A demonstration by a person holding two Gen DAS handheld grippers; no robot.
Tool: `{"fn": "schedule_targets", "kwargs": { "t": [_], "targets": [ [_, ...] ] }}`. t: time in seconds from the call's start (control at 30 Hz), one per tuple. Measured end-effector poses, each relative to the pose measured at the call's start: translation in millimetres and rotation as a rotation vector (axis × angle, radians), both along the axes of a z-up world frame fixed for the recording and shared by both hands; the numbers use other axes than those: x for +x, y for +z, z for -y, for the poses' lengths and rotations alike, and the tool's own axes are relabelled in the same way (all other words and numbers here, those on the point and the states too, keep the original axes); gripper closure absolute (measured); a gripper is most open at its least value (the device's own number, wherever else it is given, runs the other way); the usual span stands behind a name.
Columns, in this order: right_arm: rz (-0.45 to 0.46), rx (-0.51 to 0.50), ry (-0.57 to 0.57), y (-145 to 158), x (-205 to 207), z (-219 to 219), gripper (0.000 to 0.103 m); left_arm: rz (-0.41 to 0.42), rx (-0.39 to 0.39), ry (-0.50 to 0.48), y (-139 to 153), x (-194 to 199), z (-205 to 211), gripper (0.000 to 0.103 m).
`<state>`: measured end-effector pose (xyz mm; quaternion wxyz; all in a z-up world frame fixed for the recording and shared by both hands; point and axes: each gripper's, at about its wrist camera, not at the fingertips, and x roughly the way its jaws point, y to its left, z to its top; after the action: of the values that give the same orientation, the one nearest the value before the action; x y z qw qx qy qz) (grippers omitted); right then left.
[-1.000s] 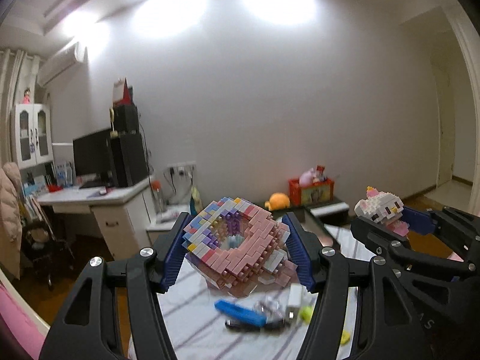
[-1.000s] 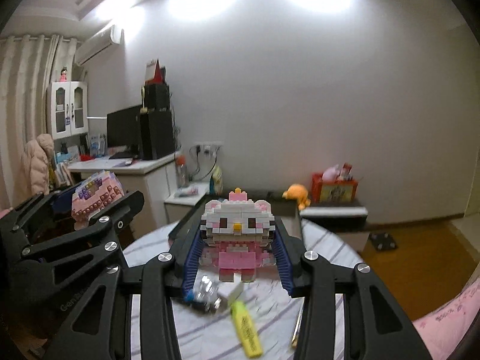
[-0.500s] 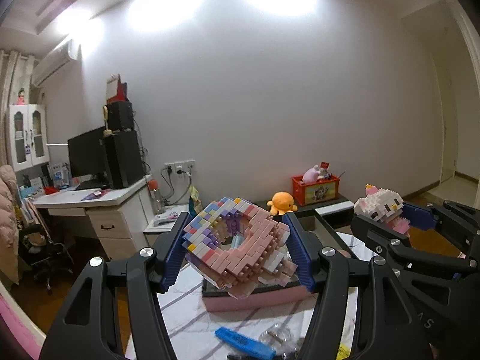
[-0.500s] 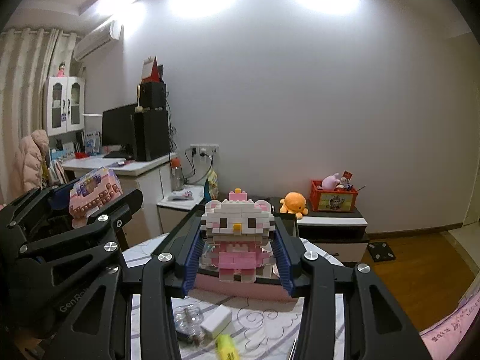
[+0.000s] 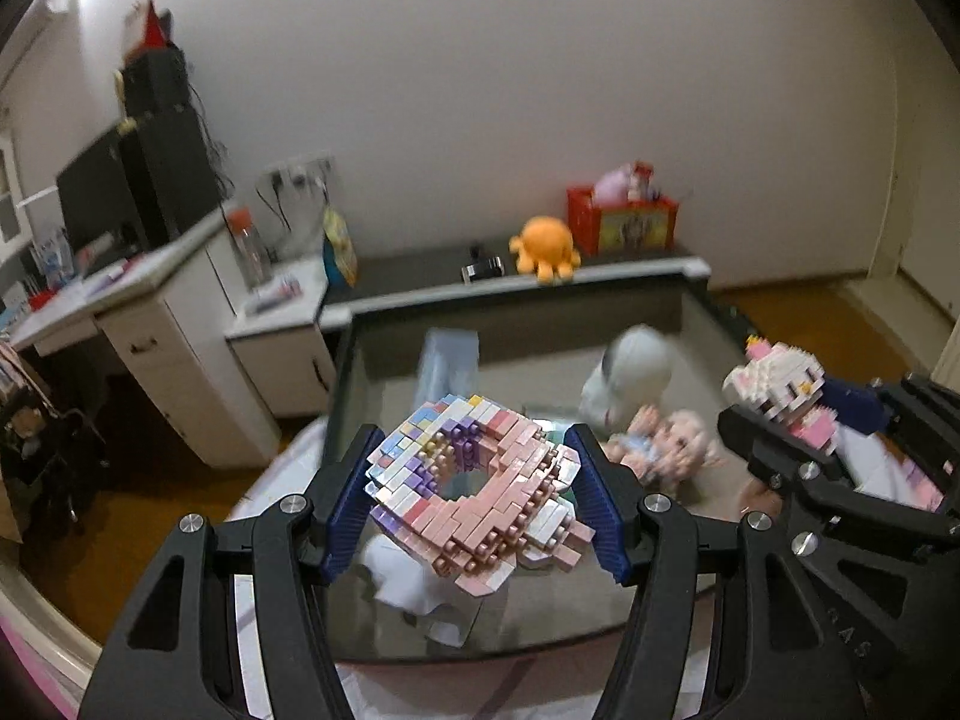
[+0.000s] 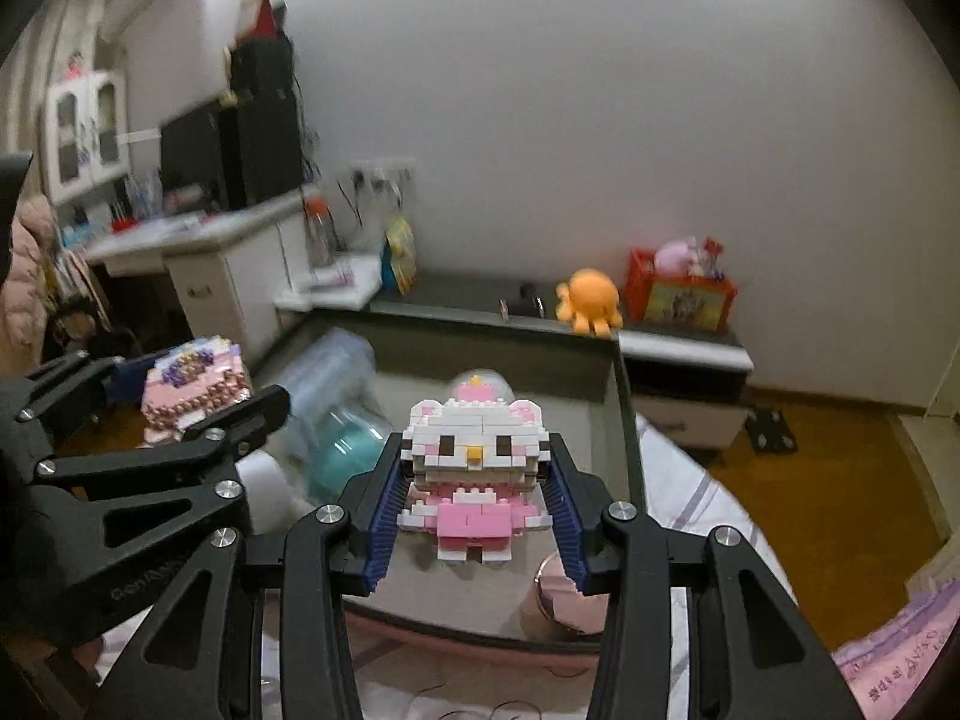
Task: Organize rigid objects
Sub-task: 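Lift both block figures and carry them over the pink box, then open both grippers to drop the block figures into the box, then withdraw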
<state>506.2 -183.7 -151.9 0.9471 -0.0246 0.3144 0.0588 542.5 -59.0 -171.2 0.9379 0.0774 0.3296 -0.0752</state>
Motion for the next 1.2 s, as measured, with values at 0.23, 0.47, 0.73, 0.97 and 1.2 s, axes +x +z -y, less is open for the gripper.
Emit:
{"fn": "schedule_targets", "kwargs": {
  "t": [0.23,0.47,0.73,0.97,1.2],
  "targets": [
    [-0.072,-0.023,-0.005,-27,13,1,0.058,-0.064,0.009,-0.005,-31,15,7,0.04],
    [-0.108,-0.028,0.001,-35,11,-1,0.055,-0.06,0.052,0.016,-30,13,5,0.03],
    [-0.037,0.017,-0.017,-1,-23,8,0.02,0.059,0.003,0.058,19,-45,-23,0.008],
    [0.108,0.059,0.024,50,-104,4,0.013,0.228,-0.058,0.054,67,-141,-44,0.0],
    [0.227,0.085,0.086,75,-192,-11,0.012,0.345,-0.072,0.066,89,-237,-55,0.0]
  ]
}}
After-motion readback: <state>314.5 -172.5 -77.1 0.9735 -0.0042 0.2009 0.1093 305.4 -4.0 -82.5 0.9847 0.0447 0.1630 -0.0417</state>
